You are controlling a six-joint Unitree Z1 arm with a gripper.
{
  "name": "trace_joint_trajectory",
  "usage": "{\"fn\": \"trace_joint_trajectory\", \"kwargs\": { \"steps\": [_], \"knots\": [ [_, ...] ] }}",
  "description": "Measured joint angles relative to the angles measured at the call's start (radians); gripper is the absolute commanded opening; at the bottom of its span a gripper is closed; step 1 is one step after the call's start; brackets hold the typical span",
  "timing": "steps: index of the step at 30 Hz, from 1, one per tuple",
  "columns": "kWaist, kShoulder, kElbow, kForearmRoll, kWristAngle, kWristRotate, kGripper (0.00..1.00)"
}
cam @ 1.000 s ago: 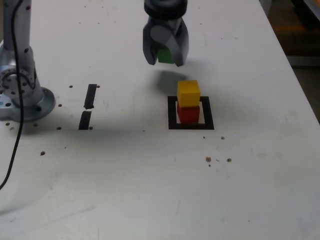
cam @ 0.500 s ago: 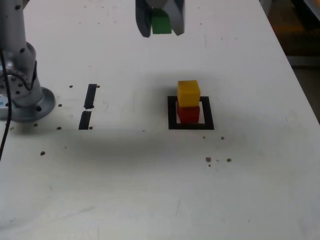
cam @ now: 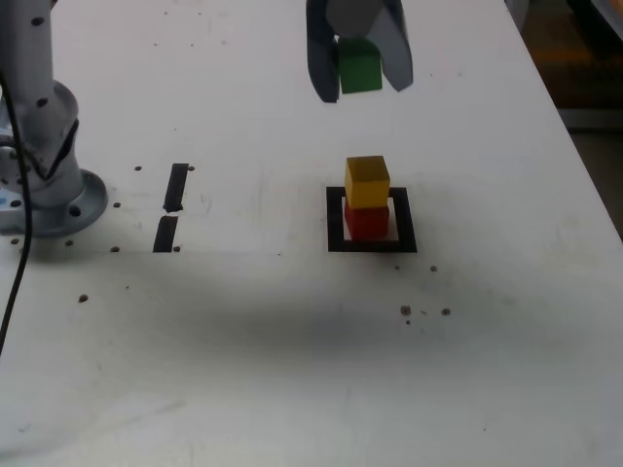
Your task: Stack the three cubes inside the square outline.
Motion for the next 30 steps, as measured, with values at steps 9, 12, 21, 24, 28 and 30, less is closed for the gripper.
{"fn": "trace_joint_trajectory", "kwargs": {
  "steps": [9, 12, 21, 24, 28, 30],
  "knots": [
    [-0.053, 0.042, 0.012, -0.035, -0.010, -0.055, 0.11],
    [-0.068, 0.060, 0.019, -0.047, -0.015, -0.069, 0.11],
    [-0.087, 0.080, 0.061, -0.068, -0.028, -0.092, 0.16],
    [-0.088, 0.084, 0.078, -0.087, -0.031, -0.093, 0.21],
    [-0.088, 0.088, 0.088, -0.106, -0.041, -0.093, 0.32],
    [-0.088, 0.096, 0.088, -0.109, -0.047, -0.093, 0.36]
  ]
}}
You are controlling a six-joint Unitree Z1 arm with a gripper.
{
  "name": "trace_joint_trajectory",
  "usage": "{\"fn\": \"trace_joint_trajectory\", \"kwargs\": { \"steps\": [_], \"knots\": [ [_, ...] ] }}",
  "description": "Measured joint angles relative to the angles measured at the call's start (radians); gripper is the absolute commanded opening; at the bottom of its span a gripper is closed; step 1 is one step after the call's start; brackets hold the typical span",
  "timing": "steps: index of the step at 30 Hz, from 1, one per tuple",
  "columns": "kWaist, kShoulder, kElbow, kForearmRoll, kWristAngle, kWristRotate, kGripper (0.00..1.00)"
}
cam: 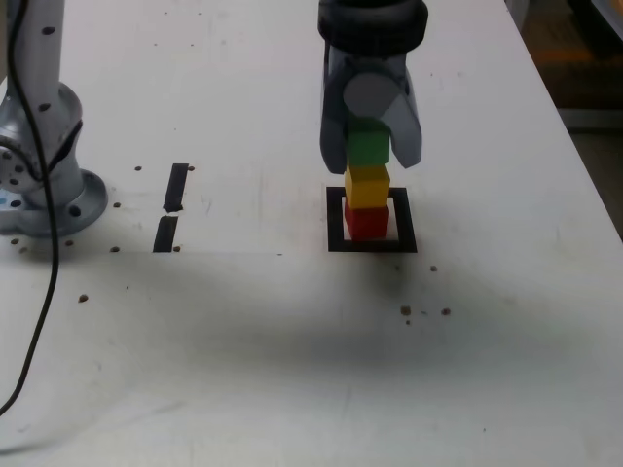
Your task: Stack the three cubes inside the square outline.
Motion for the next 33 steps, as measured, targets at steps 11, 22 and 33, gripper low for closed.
{"fn": "trace_joint_trajectory", "kwargs": {
  "steps": [11, 22, 33],
  "knots": [
    [-0.001, 0.023, 0.001, -0.002, -0.004, 0.000, 0.49],
    [-0.001, 0.025, 0.003, -0.024, 0.002, 0.000, 0.74],
    [-0.001, 0.023, 0.028, -0.027, 0.008, 0.000, 0.80]
  ]
}}
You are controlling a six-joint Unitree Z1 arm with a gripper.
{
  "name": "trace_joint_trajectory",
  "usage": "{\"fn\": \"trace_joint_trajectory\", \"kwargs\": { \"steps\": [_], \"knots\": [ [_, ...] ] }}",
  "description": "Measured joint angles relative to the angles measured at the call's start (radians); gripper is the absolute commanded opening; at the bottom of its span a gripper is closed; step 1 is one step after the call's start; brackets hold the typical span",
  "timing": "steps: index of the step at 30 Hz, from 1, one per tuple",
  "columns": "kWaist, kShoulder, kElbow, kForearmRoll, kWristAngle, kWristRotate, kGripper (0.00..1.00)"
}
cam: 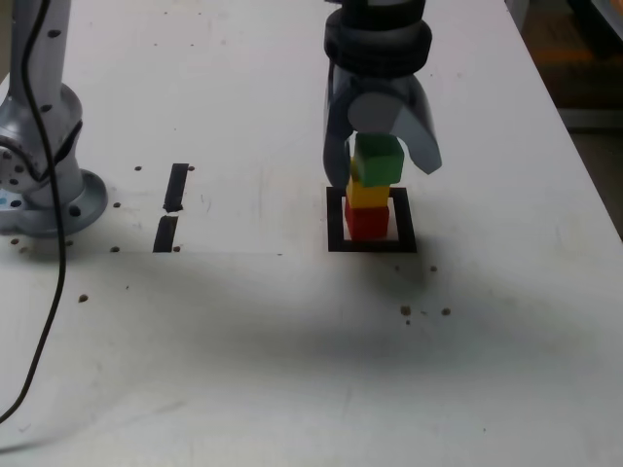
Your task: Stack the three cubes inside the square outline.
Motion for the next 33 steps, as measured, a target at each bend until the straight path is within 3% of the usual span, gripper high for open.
{"fn": "trace_joint_trajectory", "kwargs": {
  "steps": [7, 15, 24, 33],
  "knots": [
    [0.000, -0.070, 0.002, 0.035, 0.042, -0.012, 0.84],
    [0.006, -0.214, 0.049, 0.068, 0.114, -0.066, 0.97],
    [0.038, -0.332, 0.243, 0.061, 0.125, -0.145, 1.00],
    [0.041, -0.390, 0.418, -0.039, 0.135, -0.193, 0.99]
  ]
}}
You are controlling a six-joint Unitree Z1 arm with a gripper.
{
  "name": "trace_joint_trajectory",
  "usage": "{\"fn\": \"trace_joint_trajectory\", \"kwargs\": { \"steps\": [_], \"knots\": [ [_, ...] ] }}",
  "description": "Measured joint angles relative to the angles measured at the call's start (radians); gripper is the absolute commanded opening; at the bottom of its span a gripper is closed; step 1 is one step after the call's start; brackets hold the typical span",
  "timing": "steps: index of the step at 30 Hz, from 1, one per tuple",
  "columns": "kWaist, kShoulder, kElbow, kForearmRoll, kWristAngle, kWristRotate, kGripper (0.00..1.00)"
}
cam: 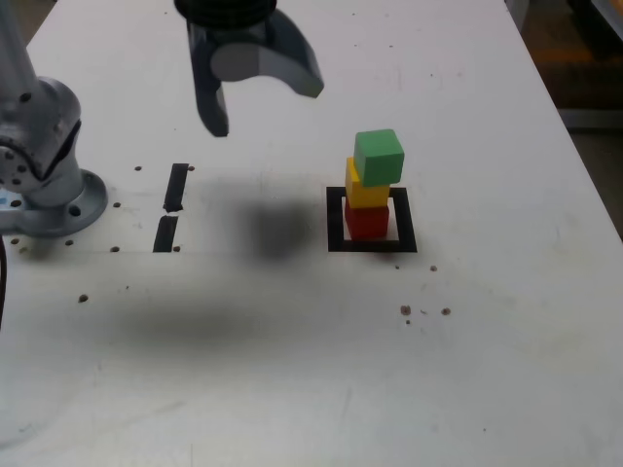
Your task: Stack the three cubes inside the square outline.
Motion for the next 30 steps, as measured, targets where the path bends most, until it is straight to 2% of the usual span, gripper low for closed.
{"fn": "trace_joint_trajectory", "kwargs": {
  "steps": [9, 14, 19, 30],
  "knots": [
    [0.000, 0.001, 0.205, -0.218, -0.034, 0.007, 0.99],
    [0.000, 0.016, 0.296, -0.326, -0.037, 0.020, 0.99],
    [0.000, 0.023, 0.360, -0.377, -0.037, 0.042, 0.99],
    [0.000, 0.030, 0.426, -0.431, -0.047, 0.066, 0.99]
  ]
}}
